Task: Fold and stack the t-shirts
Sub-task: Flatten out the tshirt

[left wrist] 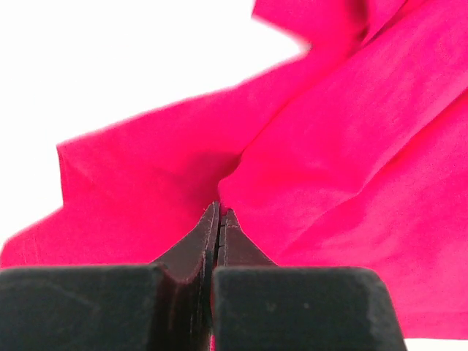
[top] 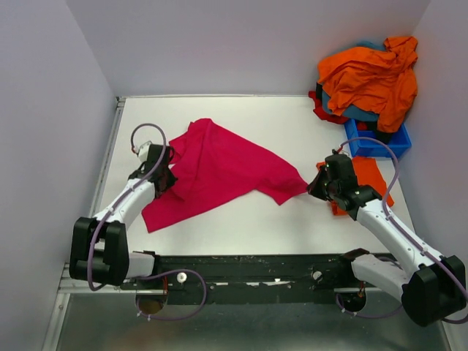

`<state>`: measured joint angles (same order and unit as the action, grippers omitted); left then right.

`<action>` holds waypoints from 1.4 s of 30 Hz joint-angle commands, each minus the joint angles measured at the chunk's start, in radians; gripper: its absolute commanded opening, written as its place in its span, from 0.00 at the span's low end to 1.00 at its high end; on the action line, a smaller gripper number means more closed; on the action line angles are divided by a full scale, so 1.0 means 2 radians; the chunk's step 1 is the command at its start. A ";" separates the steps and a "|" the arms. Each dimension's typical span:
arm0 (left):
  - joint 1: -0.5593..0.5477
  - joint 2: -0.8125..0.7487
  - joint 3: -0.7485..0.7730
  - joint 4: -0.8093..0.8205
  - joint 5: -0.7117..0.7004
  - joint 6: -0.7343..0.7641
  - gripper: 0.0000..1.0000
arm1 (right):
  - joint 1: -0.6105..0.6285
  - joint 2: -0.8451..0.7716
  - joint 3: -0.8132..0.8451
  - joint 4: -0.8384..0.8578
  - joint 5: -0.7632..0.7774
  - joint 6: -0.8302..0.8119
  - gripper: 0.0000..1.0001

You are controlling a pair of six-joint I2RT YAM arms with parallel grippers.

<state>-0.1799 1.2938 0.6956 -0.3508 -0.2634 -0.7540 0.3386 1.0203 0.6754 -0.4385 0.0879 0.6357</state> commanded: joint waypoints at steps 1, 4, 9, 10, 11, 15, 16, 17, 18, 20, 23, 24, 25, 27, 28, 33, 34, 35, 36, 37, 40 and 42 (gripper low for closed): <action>0.043 0.041 0.117 -0.027 0.017 0.049 0.00 | -0.002 -0.005 0.002 0.008 0.000 0.002 0.01; 0.065 0.092 0.221 -0.051 -0.004 0.060 0.00 | -0.002 -0.013 0.005 0.008 0.008 0.000 0.01; 0.085 0.233 0.435 -0.113 -0.035 0.064 0.00 | -0.005 -0.010 0.009 0.001 0.002 0.002 0.01; 0.101 0.266 0.479 -0.129 -0.036 0.065 0.00 | -0.005 -0.011 0.007 0.001 -0.008 0.003 0.01; 0.104 0.294 0.515 -0.144 -0.040 0.064 0.00 | -0.005 -0.012 0.004 0.002 -0.020 0.004 0.01; 0.125 0.384 0.625 -0.154 -0.021 0.055 0.00 | -0.005 -0.028 -0.011 -0.015 -0.022 0.007 0.01; 0.127 0.404 0.654 -0.154 -0.011 0.054 0.00 | -0.005 -0.041 -0.012 -0.028 -0.009 0.008 0.01; 0.128 0.430 0.684 -0.159 -0.003 0.051 0.00 | -0.005 -0.055 -0.016 -0.036 0.006 0.009 0.01; 0.126 0.454 0.721 -0.166 0.007 0.045 0.00 | -0.006 -0.075 -0.022 -0.042 0.020 0.012 0.01; 0.121 0.505 0.783 -0.172 0.037 0.033 0.00 | -0.007 -0.112 -0.029 -0.055 0.046 0.013 0.01; 0.102 0.562 0.862 -0.163 0.061 0.019 0.00 | -0.009 -0.143 -0.032 -0.094 0.068 0.022 0.01; 0.092 0.580 0.882 -0.158 0.064 0.016 0.00 | -0.009 -0.153 -0.033 -0.104 0.070 0.025 0.01; 0.077 0.592 0.901 -0.150 0.068 0.013 0.00 | -0.009 -0.162 -0.037 -0.113 0.063 0.029 0.01; 0.062 0.615 0.922 -0.132 0.071 0.004 0.00 | -0.009 -0.186 -0.048 -0.121 0.052 0.043 0.01; 0.057 0.620 0.923 -0.115 0.075 -0.003 0.00 | -0.009 -0.202 -0.055 -0.123 0.046 0.050 0.01; 0.055 0.642 0.927 -0.066 0.083 -0.013 0.00 | -0.009 -0.269 -0.066 -0.118 0.030 0.058 0.01; 0.058 0.645 0.926 -0.063 0.082 -0.008 0.00 | -0.009 -0.272 -0.072 -0.107 0.014 0.054 0.01; 0.062 0.644 0.925 -0.062 0.083 -0.001 0.00 | -0.009 -0.268 -0.075 -0.090 -0.005 0.051 0.01; 0.067 0.643 0.923 -0.065 0.086 0.003 0.17 | -0.009 -0.247 -0.078 -0.080 -0.018 0.050 0.01; 0.071 0.640 0.920 -0.072 0.089 0.009 0.44 | -0.009 -0.222 -0.076 -0.072 -0.029 0.051 0.01; 0.082 0.591 0.874 -0.092 0.070 0.027 0.99 | -0.009 -0.157 -0.065 -0.052 -0.058 0.053 0.01; 0.085 0.542 0.811 -0.079 0.058 0.041 0.99 | -0.009 -0.129 -0.062 -0.034 -0.069 0.049 0.01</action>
<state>-0.0513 2.5496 2.4767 -0.5087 -0.1040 -0.7288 0.3252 0.6605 0.5491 -0.5842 0.0525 0.7334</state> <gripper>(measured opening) 0.972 0.011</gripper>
